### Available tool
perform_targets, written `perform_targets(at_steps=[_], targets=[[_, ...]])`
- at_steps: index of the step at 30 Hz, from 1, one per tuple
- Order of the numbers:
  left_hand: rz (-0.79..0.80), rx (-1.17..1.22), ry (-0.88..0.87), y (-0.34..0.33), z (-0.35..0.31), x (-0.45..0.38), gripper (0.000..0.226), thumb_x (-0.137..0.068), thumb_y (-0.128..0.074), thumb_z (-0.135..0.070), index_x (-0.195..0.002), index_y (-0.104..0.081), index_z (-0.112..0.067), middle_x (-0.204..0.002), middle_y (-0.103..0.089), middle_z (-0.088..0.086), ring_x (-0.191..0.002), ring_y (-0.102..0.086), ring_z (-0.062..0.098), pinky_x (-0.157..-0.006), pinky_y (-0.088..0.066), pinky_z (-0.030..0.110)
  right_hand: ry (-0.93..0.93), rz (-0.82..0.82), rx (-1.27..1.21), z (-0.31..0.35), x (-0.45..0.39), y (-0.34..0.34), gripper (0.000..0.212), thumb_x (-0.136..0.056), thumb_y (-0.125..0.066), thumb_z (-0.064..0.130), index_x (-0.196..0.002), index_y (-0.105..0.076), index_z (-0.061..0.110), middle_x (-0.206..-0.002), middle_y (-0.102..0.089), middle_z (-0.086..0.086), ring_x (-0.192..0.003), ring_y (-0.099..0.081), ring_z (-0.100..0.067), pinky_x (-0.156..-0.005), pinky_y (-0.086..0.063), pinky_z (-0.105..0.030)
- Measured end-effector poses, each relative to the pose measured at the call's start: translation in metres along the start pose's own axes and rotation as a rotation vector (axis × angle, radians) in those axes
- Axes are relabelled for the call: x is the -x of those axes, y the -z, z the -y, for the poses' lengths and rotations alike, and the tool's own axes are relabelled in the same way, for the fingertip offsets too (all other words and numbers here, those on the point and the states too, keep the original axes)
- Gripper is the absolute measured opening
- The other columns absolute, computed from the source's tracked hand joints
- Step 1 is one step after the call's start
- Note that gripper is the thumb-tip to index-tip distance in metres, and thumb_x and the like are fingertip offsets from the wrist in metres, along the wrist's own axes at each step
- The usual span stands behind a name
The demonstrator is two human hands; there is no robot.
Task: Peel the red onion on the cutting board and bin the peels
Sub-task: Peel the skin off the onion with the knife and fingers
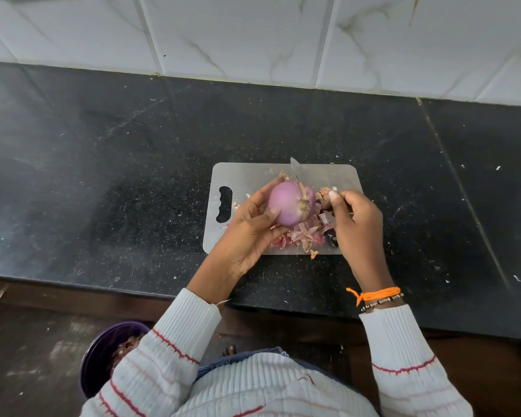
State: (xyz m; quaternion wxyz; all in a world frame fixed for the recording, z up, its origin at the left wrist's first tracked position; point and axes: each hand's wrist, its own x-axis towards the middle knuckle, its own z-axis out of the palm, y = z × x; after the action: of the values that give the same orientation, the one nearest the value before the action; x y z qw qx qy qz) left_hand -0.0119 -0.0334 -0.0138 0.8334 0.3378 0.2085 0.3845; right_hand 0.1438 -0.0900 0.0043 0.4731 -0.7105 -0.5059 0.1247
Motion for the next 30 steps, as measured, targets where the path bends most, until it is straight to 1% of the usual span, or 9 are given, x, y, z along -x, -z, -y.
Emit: perform_targets(at_steps=[3,7,11,15,19,22,26,28,30], targets=[[-0.006,-0.009,0.009,0.0,0.0,-0.001,0.056,-0.081,-0.053,0.0,-0.135,-0.044,-0.006,-0.141,-0.043,0.02,-0.123,-0.049,0.035,-0.09,-0.053,0.036,0.021,-0.025,-0.042,0.003,0.0,-0.001,0.007,-0.088,-0.06,0.012,-0.087,-0.065,0.009,-0.084,-0.06,0.003,-0.078,-0.056,0.002,-0.067,-0.042,-0.004],[0.01,-0.05,0.012,-0.005,0.0,0.0,0.059,-0.077,-0.058,-0.001,-0.134,-0.043,-0.005,-0.137,-0.046,0.018,-0.115,-0.055,0.029,-0.093,-0.051,0.037,0.106,0.031,-0.063,0.009,0.0,-0.005,0.018,-0.085,-0.062,0.005,-0.101,-0.068,0.011,-0.098,-0.06,0.001,-0.089,-0.057,0.001,-0.075,-0.043,-0.004],[-0.002,-0.154,0.004,-0.006,-0.002,0.001,0.053,-0.081,-0.056,0.003,-0.132,-0.046,-0.006,-0.133,-0.05,0.012,-0.11,-0.059,0.022,-0.09,-0.053,0.034,0.111,-0.019,-0.061,0.005,-0.001,-0.004,0.013,-0.082,-0.066,0.006,-0.094,-0.07,0.008,-0.093,-0.064,-0.003,-0.085,-0.058,-0.002,-0.075,-0.044,-0.004],[-0.014,-0.262,-0.013,-0.01,-0.003,0.003,0.049,-0.085,-0.052,0.007,-0.131,-0.046,-0.007,-0.119,-0.059,-0.001,-0.1,-0.065,0.016,-0.091,-0.052,0.035,0.137,-0.055,-0.034,0.004,-0.002,-0.004,0.008,-0.08,-0.068,0.004,-0.088,-0.071,0.003,-0.087,-0.064,-0.003,-0.081,-0.059,-0.007,-0.073,-0.045,-0.004],[-0.04,-0.323,-0.032,-0.013,-0.003,0.004,0.047,-0.085,-0.052,0.007,-0.13,-0.046,-0.007,-0.115,-0.06,-0.003,-0.095,-0.066,0.013,-0.087,-0.054,0.032,0.178,-0.066,0.091,0.002,0.0,-0.013,0.006,-0.085,-0.062,0.004,-0.09,-0.065,0.004,-0.09,-0.059,-0.002,-0.081,-0.054,-0.007,-0.069,-0.043,-0.008],[-0.05,-0.351,-0.028,-0.012,-0.003,0.004,0.049,-0.085,-0.053,0.006,-0.132,-0.046,-0.006,-0.113,-0.062,-0.004,-0.095,-0.066,0.015,-0.084,-0.055,0.03,0.154,-0.033,0.194,0.002,0.002,-0.019,0.01,-0.091,-0.054,0.009,-0.097,-0.06,0.004,-0.098,-0.058,-0.008,-0.084,-0.05,-0.008,-0.066,-0.043,-0.018],[-0.046,-0.341,-0.021,-0.011,-0.002,0.003,0.049,-0.086,-0.055,0.005,-0.132,-0.045,-0.007,-0.12,-0.058,0.0,-0.1,-0.065,0.017,-0.087,-0.055,0.033,0.098,-0.066,0.301,0.003,0.004,-0.028,0.011,-0.094,-0.046,0.011,-0.101,-0.053,0.005,-0.105,-0.053,-0.008,-0.082,-0.049,-0.013,-0.055,-0.036,-0.017],[-0.038,-0.303,-0.014,-0.011,-0.001,0.003,0.05,-0.085,-0.057,0.002,-0.133,-0.045,-0.006,-0.123,-0.057,0.003,-0.103,-0.064,0.019,-0.089,-0.053,0.035,0.006,-0.061,0.262,-0.003,0.005,-0.03,0.013,-0.095,-0.043,0.012,-0.103,-0.05,0.005,-0.107,-0.05,-0.008,-0.082,-0.05,-0.015,-0.058,-0.041,-0.028],[-0.042,-0.269,-0.009,-0.01,-0.003,0.003,0.052,-0.083,-0.058,-0.001,-0.134,-0.044,-0.005,-0.126,-0.056,0.006,-0.109,-0.061,0.022,-0.092,-0.052,0.038,-0.097,-0.011,0.232,-0.012,0.006,-0.028,0.016,-0.096,-0.041,0.014,-0.106,-0.05,0.005,-0.109,-0.05,-0.009,-0.082,-0.047,-0.012,-0.061,-0.039,-0.028]])
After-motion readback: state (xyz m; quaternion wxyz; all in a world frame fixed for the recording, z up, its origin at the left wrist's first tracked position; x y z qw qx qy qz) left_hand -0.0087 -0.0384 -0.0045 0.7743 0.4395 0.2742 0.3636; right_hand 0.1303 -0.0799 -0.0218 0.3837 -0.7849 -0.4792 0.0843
